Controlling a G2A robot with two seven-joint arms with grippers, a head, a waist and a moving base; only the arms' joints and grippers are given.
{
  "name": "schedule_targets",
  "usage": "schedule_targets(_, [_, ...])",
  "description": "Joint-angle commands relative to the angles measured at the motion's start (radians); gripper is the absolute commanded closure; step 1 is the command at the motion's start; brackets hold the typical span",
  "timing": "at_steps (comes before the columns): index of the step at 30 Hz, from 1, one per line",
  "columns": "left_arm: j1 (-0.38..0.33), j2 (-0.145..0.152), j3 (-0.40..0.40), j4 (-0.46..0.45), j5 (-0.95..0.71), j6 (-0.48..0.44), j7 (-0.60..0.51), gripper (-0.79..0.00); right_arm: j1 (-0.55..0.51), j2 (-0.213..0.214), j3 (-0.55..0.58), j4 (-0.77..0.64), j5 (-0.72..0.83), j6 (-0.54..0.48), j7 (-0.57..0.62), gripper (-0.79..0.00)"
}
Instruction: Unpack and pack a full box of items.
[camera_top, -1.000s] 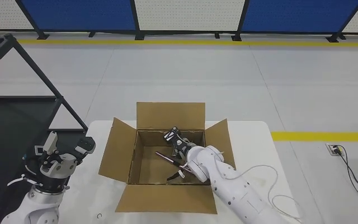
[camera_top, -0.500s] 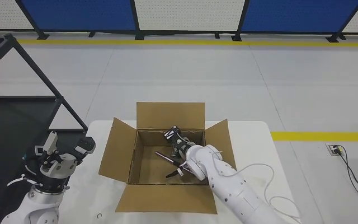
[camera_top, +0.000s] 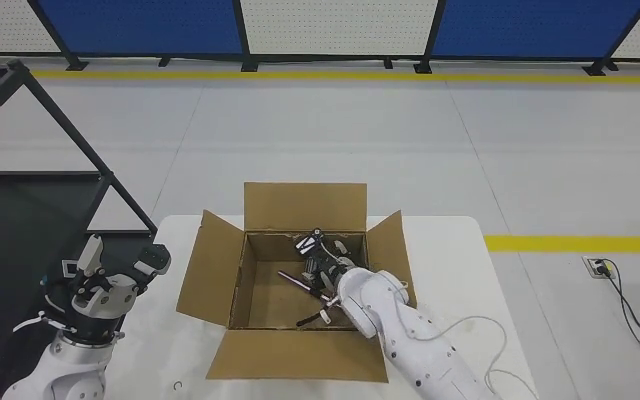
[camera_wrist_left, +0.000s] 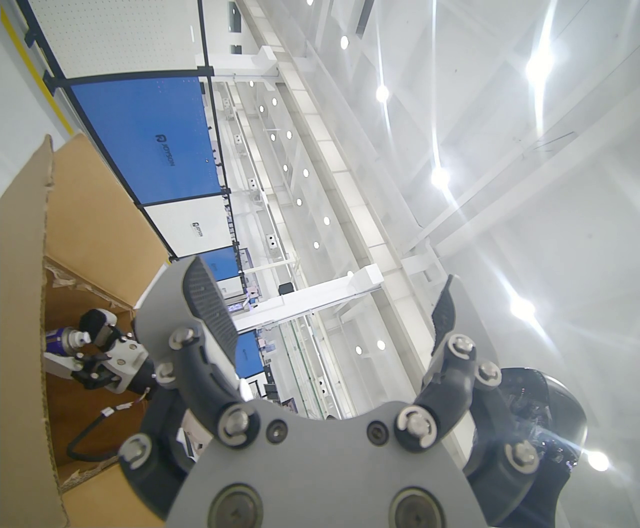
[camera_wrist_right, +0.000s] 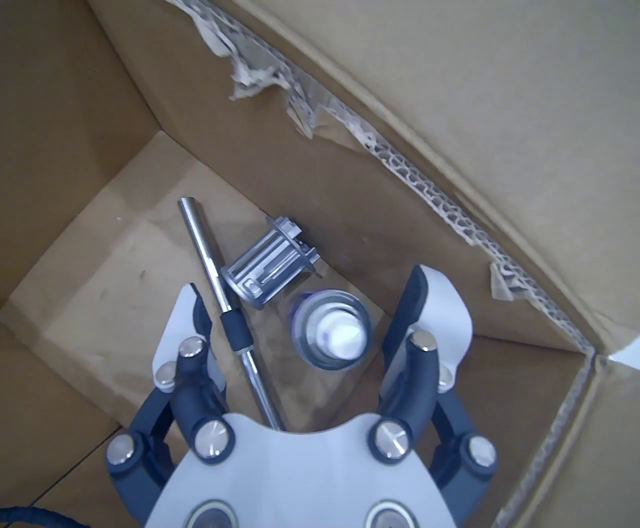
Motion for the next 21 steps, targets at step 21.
schedule_targets(21, [0.000, 0.000, 0.000, 0.000, 0.000, 0.000, 0.000, -0.785, -0.386, 0.097, 0.288, -0.654, 0.014, -0.272, -0.149, -0.785])
